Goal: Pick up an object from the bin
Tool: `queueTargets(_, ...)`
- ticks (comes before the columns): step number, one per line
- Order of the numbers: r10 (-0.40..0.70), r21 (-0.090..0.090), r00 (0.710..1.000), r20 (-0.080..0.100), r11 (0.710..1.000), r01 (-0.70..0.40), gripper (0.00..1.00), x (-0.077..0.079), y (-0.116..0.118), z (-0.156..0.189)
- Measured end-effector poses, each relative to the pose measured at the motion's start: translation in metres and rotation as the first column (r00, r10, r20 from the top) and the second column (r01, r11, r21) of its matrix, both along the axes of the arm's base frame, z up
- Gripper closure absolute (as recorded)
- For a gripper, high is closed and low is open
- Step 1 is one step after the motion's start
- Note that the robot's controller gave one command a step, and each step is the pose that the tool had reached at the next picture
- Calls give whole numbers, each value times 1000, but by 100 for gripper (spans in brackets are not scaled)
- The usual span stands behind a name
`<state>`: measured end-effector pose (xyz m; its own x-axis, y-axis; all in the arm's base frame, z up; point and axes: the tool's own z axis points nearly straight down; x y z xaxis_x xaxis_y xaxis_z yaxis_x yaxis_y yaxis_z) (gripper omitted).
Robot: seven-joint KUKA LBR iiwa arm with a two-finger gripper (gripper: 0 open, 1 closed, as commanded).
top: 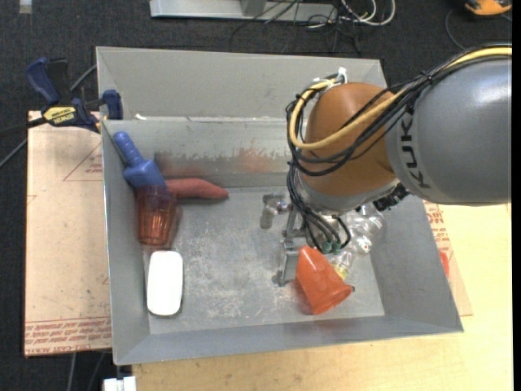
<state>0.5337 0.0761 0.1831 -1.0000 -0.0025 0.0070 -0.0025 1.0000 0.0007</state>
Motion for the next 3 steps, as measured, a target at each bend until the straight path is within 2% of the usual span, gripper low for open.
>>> queueTargets(1,-3,1,1000,7,1000,3,0,2,-1,4)
queueTargets(2,138,1,990,5,990,-138,0,66,-68,-4)
queueTargets(3,-105,2,994,9,994,105,0,-13,-86,-90)
